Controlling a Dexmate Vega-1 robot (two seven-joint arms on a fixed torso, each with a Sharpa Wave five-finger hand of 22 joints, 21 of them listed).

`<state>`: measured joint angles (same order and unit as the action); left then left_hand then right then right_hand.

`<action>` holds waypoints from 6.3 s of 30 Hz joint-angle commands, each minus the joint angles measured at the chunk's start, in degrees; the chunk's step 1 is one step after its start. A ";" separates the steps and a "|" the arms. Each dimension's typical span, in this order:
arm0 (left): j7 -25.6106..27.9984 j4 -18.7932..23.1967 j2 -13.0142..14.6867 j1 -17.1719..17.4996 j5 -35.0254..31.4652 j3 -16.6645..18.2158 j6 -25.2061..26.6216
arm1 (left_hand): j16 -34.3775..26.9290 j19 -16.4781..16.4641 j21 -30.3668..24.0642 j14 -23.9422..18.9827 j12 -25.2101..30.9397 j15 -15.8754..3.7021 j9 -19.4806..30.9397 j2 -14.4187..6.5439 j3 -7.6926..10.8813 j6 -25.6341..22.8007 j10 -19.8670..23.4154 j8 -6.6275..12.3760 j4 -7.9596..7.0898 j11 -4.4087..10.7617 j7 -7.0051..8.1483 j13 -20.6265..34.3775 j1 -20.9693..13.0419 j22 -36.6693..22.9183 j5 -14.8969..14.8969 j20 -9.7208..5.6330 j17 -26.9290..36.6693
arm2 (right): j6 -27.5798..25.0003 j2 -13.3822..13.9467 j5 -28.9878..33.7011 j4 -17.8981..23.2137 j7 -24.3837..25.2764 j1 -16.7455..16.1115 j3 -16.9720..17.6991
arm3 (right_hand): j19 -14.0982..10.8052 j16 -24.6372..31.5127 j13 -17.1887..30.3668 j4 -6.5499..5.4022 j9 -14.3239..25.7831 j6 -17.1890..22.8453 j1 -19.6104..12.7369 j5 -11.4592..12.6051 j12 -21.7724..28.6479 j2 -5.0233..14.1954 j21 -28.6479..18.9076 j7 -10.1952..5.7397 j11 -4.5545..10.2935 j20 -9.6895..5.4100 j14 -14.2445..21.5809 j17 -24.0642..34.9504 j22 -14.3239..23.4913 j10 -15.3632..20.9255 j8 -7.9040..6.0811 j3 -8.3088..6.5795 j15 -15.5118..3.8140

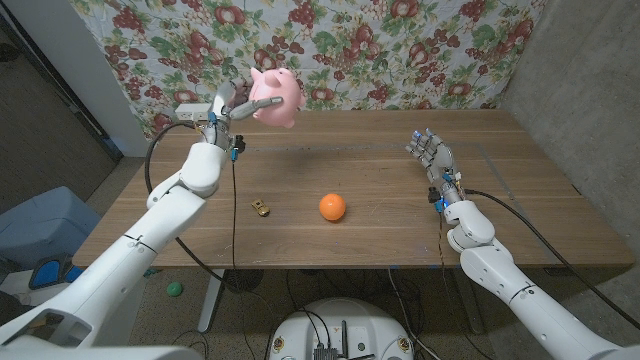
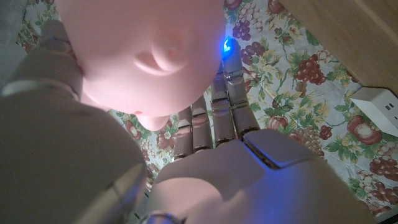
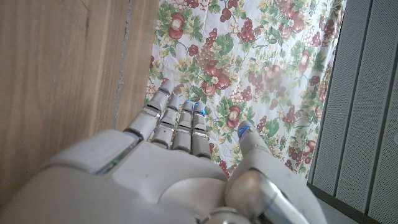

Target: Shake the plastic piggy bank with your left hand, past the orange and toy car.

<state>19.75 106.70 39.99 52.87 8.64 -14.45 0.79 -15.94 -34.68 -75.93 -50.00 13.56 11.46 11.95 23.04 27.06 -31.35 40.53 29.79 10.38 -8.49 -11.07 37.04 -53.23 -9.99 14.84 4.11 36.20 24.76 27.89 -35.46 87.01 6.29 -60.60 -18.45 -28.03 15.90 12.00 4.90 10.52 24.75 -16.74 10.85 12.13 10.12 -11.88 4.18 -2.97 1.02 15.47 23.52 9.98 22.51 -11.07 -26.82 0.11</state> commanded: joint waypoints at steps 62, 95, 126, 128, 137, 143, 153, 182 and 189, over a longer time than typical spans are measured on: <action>-1.70 10.24 7.44 -10.42 -5.11 -12.02 46.32 | 0.01 1.63 -0.54 -18.38 -0.24 -25.02 7.12 -25.06 10.00 -17.22 16.68 -0.44 -0.02 16.32 10.45 -0.12 -24.60 -0.25 4.94 -14.56 0.15 | -0.48 -0.05 -0.04 -0.16 -0.65 0.64 -0.64 | -0.23 -0.19 0.18 0.03 0.28 -0.25 0.24 0.16 -0.21 -0.35 0.15 -0.32 -0.06 0.09 0.48 0.30 0.18 0.20 -0.15 -0.27 0.27; 2.01 -1.32 2.63 -20.43 -1.69 -19.47 59.25 | 0.16 1.39 -0.56 -18.44 -0.92 -25.03 6.92 -25.08 10.06 -17.16 16.43 -1.06 0.08 16.38 10.62 -0.79 -24.53 -0.18 4.92 -14.54 0.13 | -2.05 -1.20 -0.53 -3.09 -1.60 3.47 -1.90 | -0.19 -0.24 0.18 0.02 0.28 -0.27 0.30 0.15 -0.22 -0.37 0.17 -0.37 -0.18 0.19 0.48 0.32 0.18 0.17 -0.14 -0.24 0.26; 0.09 -8.50 1.19 -23.63 -2.27 -22.78 56.66 | 0.27 1.20 -0.60 -18.41 -1.33 -25.08 6.61 -24.94 9.93 -16.96 16.03 -1.76 0.04 16.34 10.39 -1.19 -24.39 -0.20 4.72 -14.55 0.11 | -2.63 -2.10 -0.15 -5.50 -1.67 5.86 -2.60 | -0.22 -0.31 0.18 0.04 0.29 -0.25 0.29 0.16 -0.21 -0.34 0.16 -0.31 -0.11 0.20 0.42 0.34 0.18 0.20 -0.15 -0.26 0.26; 0.18 -8.56 1.00 -23.58 -2.20 -22.73 56.98 | 0.31 1.20 -0.63 -18.37 -1.37 -25.09 6.58 -24.83 9.82 -16.98 16.04 -1.81 -0.02 16.25 10.46 -1.28 -24.22 -0.22 4.68 -14.48 0.07 | -2.60 -2.21 -0.29 -5.78 -1.86 6.06 -2.62 | -0.20 -0.30 0.18 0.04 0.29 -0.24 0.30 0.16 -0.22 -0.35 0.16 -0.31 -0.10 0.20 0.45 0.34 0.18 0.16 -0.16 -0.26 0.27; 0.63 -8.45 0.74 -23.22 -2.07 -22.49 57.39 | 1.26 1.56 -0.42 -17.08 -2.60 -25.23 6.38 -23.77 8.65 -13.36 12.65 -3.66 -0.58 15.47 10.39 -1.82 -22.20 -0.17 4.33 -13.91 -0.63 | -2.25 -2.32 -0.60 -6.34 -2.42 6.36 -2.56 | -0.18 -0.33 0.18 0.06 0.29 -0.25 0.29 0.16 -0.23 -0.35 0.17 -0.29 -0.03 0.20 0.41 0.35 0.18 0.16 -0.15 -0.26 0.28; 0.14 -8.27 0.94 -23.83 -2.29 -23.23 58.04 | 3.48 2.63 1.17 -12.18 -3.20 -25.34 6.13 -22.48 6.32 -10.67 9.13 -5.24 -1.44 14.79 9.59 -2.62 -17.55 0.07 3.23 -12.80 -2.01 | -1.95 -2.22 -0.54 -6.23 -2.42 6.20 -2.43 | -0.22 -0.32 0.18 0.05 0.29 -0.24 0.31 0.15 -0.22 -0.36 0.15 -0.34 -0.10 0.19 0.46 0.35 0.18 0.19 -0.15 -0.25 0.25; -2.41 -8.19 1.28 -26.65 -2.72 -26.04 62.49 | 5.26 3.27 4.40 -5.93 -2.83 -24.81 4.71 -22.09 2.54 -8.29 6.48 -7.49 -4.02 15.62 10.12 -5.26 -4.29 0.35 -1.00 -12.67 -6.66 | -1.78 -1.97 -0.37 -5.67 -2.13 5.71 -2.28 | -0.17 -0.33 0.18 0.03 0.29 -0.23 0.35 0.14 -0.23 -0.37 0.17 -0.33 -0.06 0.20 0.47 0.36 0.18 0.15 -0.16 -0.23 0.30; -3.83 -5.34 2.04 -30.08 -1.01 -28.89 71.37 | 5.75 19.12 28.61 28.45 -3.46 -9.50 -0.71 -14.49 -9.15 21.45 -26.64 -19.75 -2.80 7.23 11.92 -16.95 21.36 0.40 -4.88 2.02 -23.99 | -1.25 -2.10 -0.22 -5.18 -1.78 5.20 -2.18 | -0.32 -0.36 0.17 0.02 0.28 -0.16 0.43 0.13 -0.22 -0.41 0.11 -0.29 -0.12 0.31 0.54 0.38 0.18 0.18 -0.18 -0.19 0.46; -4.71 -3.69 3.70 -29.08 0.19 -28.04 68.68 | 5.89 24.87 35.30 36.97 -3.35 -6.36 -0.97 -14.83 -10.54 30.60 -35.47 -19.72 -2.81 5.06 13.11 -19.43 25.43 0.37 -4.94 4.60 -25.29 | -1.31 -2.15 0.04 -5.32 -1.70 5.39 -2.32 | -0.18 -0.38 0.17 0.02 0.28 -0.20 0.46 0.13 -0.23 -0.41 0.16 -0.38 -0.20 0.21 0.53 0.38 0.18 0.16 -0.16 -0.17 0.28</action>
<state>15.47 100.98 42.18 22.68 7.30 -43.68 71.26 -10.21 -11.51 -42.53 -15.41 10.02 4.37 10.91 8.25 16.93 -3.20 7.48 10.15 7.56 -2.75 1.69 18.20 -28.89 -9.49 9.95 7.97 11.01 23.44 25.87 -35.66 81.68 4.37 -55.31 -20.68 -28.03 15.67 12.00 4.90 10.52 24.44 -16.29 10.85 12.13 9.66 -11.88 3.87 -2.96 1.02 15.77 23.77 9.98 22.51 -11.07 -26.82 0.41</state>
